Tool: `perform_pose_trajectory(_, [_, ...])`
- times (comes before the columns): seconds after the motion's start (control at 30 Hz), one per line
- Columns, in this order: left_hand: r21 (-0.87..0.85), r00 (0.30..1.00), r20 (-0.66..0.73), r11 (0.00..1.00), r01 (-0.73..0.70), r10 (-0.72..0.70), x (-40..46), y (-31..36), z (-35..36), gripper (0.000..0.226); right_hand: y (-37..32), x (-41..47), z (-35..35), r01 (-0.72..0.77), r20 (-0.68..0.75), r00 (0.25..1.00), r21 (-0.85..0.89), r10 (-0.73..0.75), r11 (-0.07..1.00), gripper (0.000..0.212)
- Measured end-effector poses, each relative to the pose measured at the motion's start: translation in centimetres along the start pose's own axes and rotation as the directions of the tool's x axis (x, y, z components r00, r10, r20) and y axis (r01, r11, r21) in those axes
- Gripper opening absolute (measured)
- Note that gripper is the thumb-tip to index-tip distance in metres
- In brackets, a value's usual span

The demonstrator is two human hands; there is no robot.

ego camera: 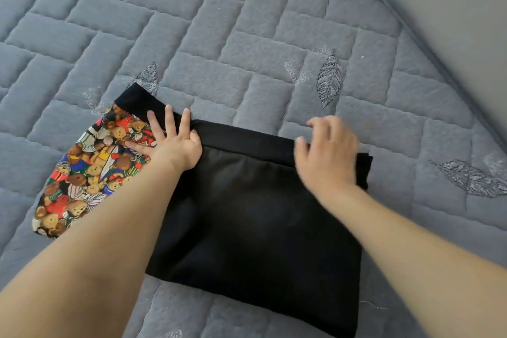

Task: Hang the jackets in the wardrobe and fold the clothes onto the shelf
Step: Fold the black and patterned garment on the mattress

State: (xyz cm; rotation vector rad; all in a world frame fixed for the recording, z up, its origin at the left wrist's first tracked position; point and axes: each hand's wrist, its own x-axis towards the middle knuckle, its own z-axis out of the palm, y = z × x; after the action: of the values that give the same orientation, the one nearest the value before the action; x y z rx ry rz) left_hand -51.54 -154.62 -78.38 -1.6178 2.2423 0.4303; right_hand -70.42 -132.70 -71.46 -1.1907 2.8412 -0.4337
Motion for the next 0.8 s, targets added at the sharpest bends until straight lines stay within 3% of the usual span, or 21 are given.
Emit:
perform_pose_trajectory(0.1, [-0.026, 1.000, 0.001, 0.999, -0.025, 0.025, 0.4, -0.3, 0.5, 0.060, -4.9, -2.0, 4.1, 0.153, 0.283, 0.949, -0.037, -0.136, 0.988, 0.062])
perform_pose_trajectory(0.17, [-0.031, 0.999, -0.014, 0.999, -0.034, 0.034, 0.4, -0.6, 0.8, 0.060, -6.1, -2.6, 6.7, 0.152, 0.346, 0.932, -0.094, -0.111, 0.984, 0.067])
perform_pose_trajectory(0.33, [-0.045, 0.997, -0.039, 0.997, -0.064, 0.062, 1.2, -1.0, 1.4, 0.058, -5.5, -2.5, 10.3, 0.124, 0.245, 0.966, -0.154, -0.084, 0.980, 0.067])
perform_pose_trajectory(0.5, [-0.104, 0.992, 0.031, 0.987, -0.121, 0.125, 1.3, -2.0, -0.5, 0.061, -5.6, -2.7, 11.4, 0.124, 0.203, 0.975, -0.160, -0.090, 0.979, 0.068])
perform_pose_trajectory(0.63, [-0.046, 0.954, -0.298, 0.998, -0.034, 0.019, 1.2, -8.4, -4.1, 0.062, -5.4, -2.6, 11.5, 0.120, 0.167, 0.982, -0.165, -0.093, 0.979, 0.070])
perform_pose_trajectory(0.67, [-0.006, 0.945, -0.325, 1.000, 0.009, -0.010, 0.7, -10.8, -4.3, 0.062, -5.4, -2.6, 11.6, 0.119, 0.166, 0.982, -0.167, -0.091, 0.979, 0.070])
perform_pose_trajectory(0.73, [0.041, 0.963, -0.245, 0.991, 0.126, -0.112, -1.2, -15.0, -3.5, 0.068, -5.7, -2.5, 11.5, 0.123, 0.165, 0.982, -0.171, -0.095, 0.978, 0.071])
perform_pose_trajectory(0.8, [-0.033, 0.962, -0.047, 0.963, 0.269, -0.270, -2.9, -17.2, -1.3, 0.080, -5.7, -2.5, 11.5, 0.119, 0.166, 0.982, -0.182, -0.089, 0.976, 0.071])
